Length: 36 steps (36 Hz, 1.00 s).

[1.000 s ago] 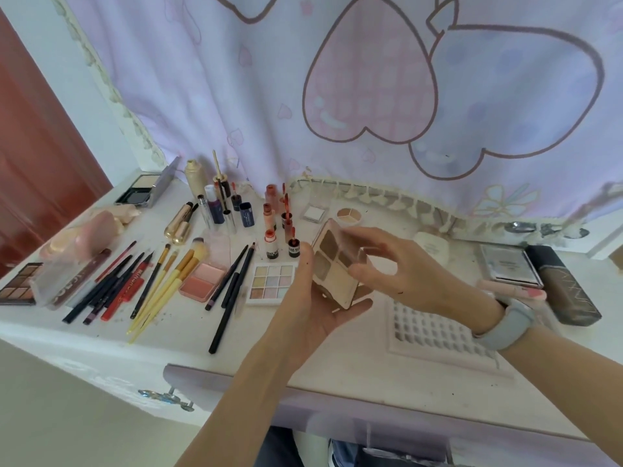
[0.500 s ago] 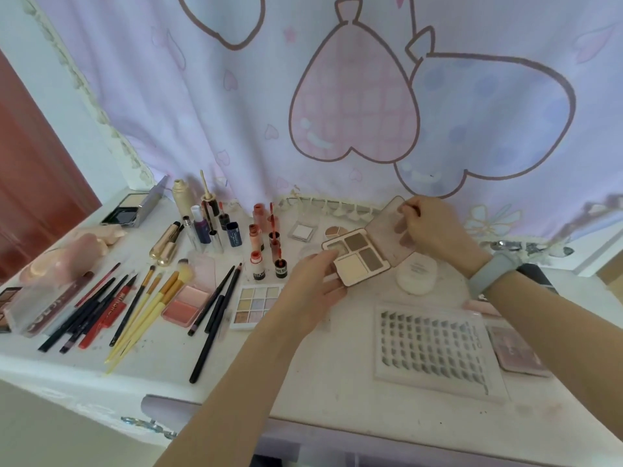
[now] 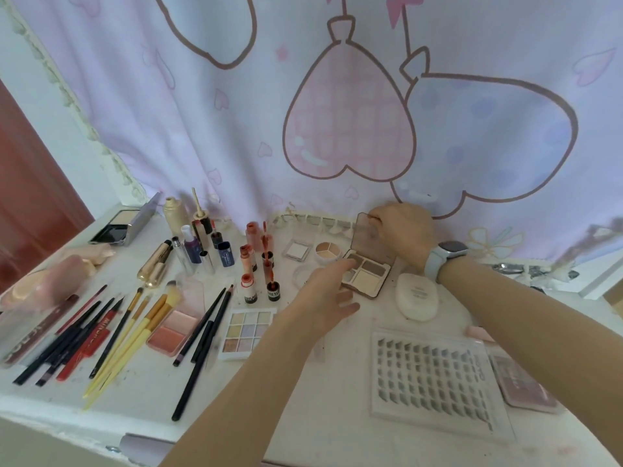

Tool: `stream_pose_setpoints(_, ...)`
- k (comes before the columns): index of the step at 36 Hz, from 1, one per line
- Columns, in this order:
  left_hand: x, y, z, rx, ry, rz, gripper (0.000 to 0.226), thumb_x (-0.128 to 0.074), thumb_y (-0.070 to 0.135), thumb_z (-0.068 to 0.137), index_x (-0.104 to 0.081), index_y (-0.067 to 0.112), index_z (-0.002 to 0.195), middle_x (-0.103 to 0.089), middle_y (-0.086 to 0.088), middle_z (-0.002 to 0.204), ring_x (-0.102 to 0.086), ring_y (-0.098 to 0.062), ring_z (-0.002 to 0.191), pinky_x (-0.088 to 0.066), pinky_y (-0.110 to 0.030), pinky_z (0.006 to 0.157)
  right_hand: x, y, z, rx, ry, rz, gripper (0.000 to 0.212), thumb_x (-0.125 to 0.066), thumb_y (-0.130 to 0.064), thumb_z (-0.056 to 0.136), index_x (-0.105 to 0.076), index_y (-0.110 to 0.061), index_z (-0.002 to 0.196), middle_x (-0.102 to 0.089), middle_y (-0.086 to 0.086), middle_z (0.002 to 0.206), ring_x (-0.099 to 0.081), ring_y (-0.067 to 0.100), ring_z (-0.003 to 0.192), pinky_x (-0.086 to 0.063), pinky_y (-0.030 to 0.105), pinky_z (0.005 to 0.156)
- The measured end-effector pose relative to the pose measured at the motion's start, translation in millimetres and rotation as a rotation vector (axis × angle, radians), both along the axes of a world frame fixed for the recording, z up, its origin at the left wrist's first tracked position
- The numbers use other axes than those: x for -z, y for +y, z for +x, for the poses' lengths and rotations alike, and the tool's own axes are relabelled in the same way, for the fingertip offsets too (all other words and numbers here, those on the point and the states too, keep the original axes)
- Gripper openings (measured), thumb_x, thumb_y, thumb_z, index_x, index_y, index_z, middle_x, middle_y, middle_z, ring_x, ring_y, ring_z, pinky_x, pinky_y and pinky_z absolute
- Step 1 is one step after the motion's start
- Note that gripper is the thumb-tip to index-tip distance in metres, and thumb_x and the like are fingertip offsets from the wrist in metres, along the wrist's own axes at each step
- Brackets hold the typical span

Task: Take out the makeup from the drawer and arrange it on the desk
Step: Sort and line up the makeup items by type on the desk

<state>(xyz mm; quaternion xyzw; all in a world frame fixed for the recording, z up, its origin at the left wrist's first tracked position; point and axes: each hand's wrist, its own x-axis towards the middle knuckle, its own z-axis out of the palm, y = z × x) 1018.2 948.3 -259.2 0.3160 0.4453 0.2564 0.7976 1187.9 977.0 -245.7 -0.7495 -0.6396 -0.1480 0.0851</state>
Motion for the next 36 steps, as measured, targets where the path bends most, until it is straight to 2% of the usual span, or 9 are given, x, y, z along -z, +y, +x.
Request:
stream_pose_setpoints(3, 0, 2, 2, -0.019, -0.047, -0.038, 0.049, -0.057, 0.022, 0.092, -0.042, 0.006, 0.135, -0.035, -0.020, 0.145, -0.038, -0.034, 0.132, -0.045, -0.044, 0.092, -1, 4, 3, -0.003, -0.177, -0.001, 0.020, -0.051, -0.024, 0.091, -0.068, -0.017, 0.100, -0.064, 0.006, 0.099, -0.055, 0.026, 0.099, -0.041, 0.032, 0.064)
stream_pose_setpoints(6, 2, 2, 5, -0.019, -0.053, -0.041, 0.038, -0.055, 0.023, 0.093, -0.050, 0.010, 0.128, -0.042, -0.019, 0.139, -0.044, -0.031, 0.127, -0.045, -0.044, 0.094, -7, 0, 3, 0.032, -0.331, 0.043, 0.010, -0.072, -0.018, 0.071, -0.071, -0.016, 0.081, -0.065, 0.002, 0.080, -0.062, 0.023, 0.082, -0.045, 0.028, 0.052)
stream_pose_setpoints(10, 4, 2, 6, -0.025, -0.032, -0.018, 0.020, -0.054, 0.024, 0.093, -0.055, 0.016, 0.112, -0.048, -0.012, 0.117, -0.050, -0.029, 0.119, -0.045, -0.043, 0.093, 1, -1, 9, -0.055, -0.227, 0.058, 0.035, -0.049, 0.003, 0.080, -0.059, -0.007, 0.112, -0.057, 0.014, 0.107, -0.052, 0.034, 0.100, -0.044, 0.039, 0.071)
stream_pose_setpoints(13, 6, 1, 3, -0.009, 0.026, 0.076, 0.020, -0.055, 0.026, 0.093, -0.055, 0.017, 0.111, -0.051, -0.005, 0.115, -0.053, -0.024, 0.109, -0.046, -0.036, 0.091, 7, -15, 6, -0.108, -0.087, 0.089, 0.046, -0.054, 0.007, 0.076, -0.056, -0.006, 0.120, -0.055, 0.017, 0.113, -0.052, 0.035, 0.100, -0.042, 0.041, 0.076)
stream_pose_setpoints(16, 8, -5, -3, 0.084, 0.190, 0.390, 0.022, -0.052, 0.028, 0.093, -0.051, 0.024, 0.114, -0.056, 0.006, 0.112, -0.055, -0.015, 0.108, -0.046, -0.028, 0.091, 15, -36, 4, -0.147, 0.027, 0.143, 0.031, -0.057, -0.001, 0.083, -0.061, -0.006, 0.114, -0.059, 0.015, 0.106, -0.055, 0.034, 0.092, -0.048, 0.041, 0.071)
stream_pose_setpoints(19, 17, -17, -12, 0.203, 0.491, 0.905, 0.038, -0.048, 0.029, 0.094, -0.048, 0.024, 0.131, -0.056, 0.009, 0.122, -0.053, -0.009, 0.113, -0.042, -0.016, 0.083, 24, -61, 4, -0.191, 0.112, 0.176, 0.018, -0.057, -0.006, 0.086, -0.068, -0.005, 0.101, -0.064, 0.014, 0.099, -0.057, 0.034, 0.083, -0.049, 0.040, 0.064)
stream_pose_setpoints(24, 40, -39, -21, 0.438, 1.049, 1.546, 0.036, -0.036, 0.029, 0.098, -0.049, 0.020, 0.131, -0.047, 0.002, 0.139, -0.042, -0.018, 0.126, -0.025, -0.034, 0.103, 35, -94, 4, -0.066, 0.042, -0.123, 0.041, -0.044, -0.042, 0.092, -0.058, -0.017, 0.122, -0.058, 0.008, 0.120, -0.052, 0.029, 0.107, -0.045, 0.039, 0.086)
stream_pose_setpoints(29, 53, -45, -25, 0.485, 1.242, 1.629, 0.031, -0.035, 0.029, 0.097, -0.054, 0.016, 0.118, -0.048, -0.002, 0.135, -0.039, -0.020, 0.127, -0.018, -0.038, 0.102, 45, -111, -2, 0.012, -0.021, -0.236, 0.063, -0.035, -0.066, 0.084, -0.045, -0.024, 0.130, -0.049, 0.000, 0.129, -0.042, 0.026, 0.117, -0.045, 0.037, 0.086)
stream_pose_setpoints(36, 52, -46, -24, 0.554, 1.228, 1.637, 0.027, -0.032, 0.033, 0.096, -0.050, 0.018, 0.110, -0.049, 0.002, 0.123, -0.040, -0.017, 0.122, -0.016, -0.042, 0.101, 43, -106, -9, 0.068, 0.009, -0.234, 0.047, -0.050, -0.050, 0.085, -0.043, -0.016, 0.117, -0.046, 0.005, 0.115, -0.041, 0.027, 0.103, -0.035, 0.029, 0.062)
